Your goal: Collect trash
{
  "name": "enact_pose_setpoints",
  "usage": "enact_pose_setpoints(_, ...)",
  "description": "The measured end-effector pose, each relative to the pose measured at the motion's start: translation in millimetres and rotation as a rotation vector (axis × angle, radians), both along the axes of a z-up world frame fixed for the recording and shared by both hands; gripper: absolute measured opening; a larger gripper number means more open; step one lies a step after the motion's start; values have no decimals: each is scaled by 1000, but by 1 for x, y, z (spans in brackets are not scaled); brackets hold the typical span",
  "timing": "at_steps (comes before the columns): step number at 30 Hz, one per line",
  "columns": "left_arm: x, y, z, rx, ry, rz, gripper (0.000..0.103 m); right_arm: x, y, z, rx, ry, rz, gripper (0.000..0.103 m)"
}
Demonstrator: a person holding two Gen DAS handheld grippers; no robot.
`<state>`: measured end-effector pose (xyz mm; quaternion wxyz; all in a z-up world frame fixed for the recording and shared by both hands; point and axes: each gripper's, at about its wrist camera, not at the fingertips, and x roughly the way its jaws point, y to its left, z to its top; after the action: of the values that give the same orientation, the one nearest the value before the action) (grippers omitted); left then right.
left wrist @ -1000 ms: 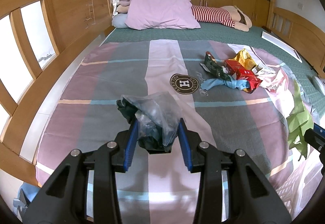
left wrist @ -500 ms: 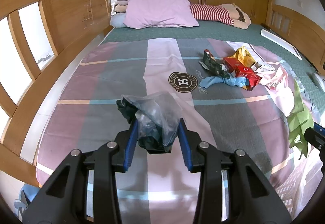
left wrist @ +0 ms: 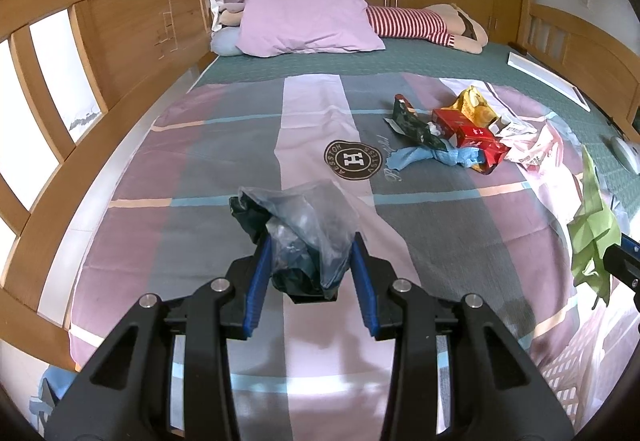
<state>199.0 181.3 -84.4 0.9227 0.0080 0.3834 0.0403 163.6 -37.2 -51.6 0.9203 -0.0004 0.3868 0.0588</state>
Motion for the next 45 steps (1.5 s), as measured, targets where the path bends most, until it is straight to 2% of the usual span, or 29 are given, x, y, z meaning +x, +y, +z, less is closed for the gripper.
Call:
enact_pose_setpoints(8, -1, -3, 3, 5, -15, -16, 39, -2, -1, 3, 7, -6, 0, 20)
enact_pose_setpoints(12, -9, -4, 15, -26, -45, -38, 39, -13, -10, 16, 16, -35, -1, 19)
enact_pose_setpoints(17, -33, -28, 31, -155, -28, -186, 39, -44, -35, 32, 22, -60, -18, 20)
enact_pose_setpoints(25, -71, -102, 56, -251, 7, -442, 39, -107, -101, 35, -19, -27, -100, 20)
enact_pose_setpoints(29, -82, -144, 60, -264, 44, -549, 39, -139, -139, 20, -36, 21, -175, 20)
enact_pose_setpoints(35, -98, -200, 58, -256, 105, -681, 39, -172, -180, -16, 26, 136, -248, 20)
enact_pose_setpoints(37, -101, -214, 56, -249, 125, -717, 40, -177, -187, -23, 53, 158, -271, 30)
enact_pose_setpoints(39, -107, -231, 52, -230, 148, -758, 40, -184, -194, -25, 73, 155, -294, 54)
enact_pose_setpoints(43, -114, -259, 38, -227, 223, -848, 41, -194, -207, -17, 70, 91, -351, 57)
enact_pose_setpoints(45, -115, -272, 27, -239, 274, -898, 43, -197, -213, -13, 65, 63, -370, 63)
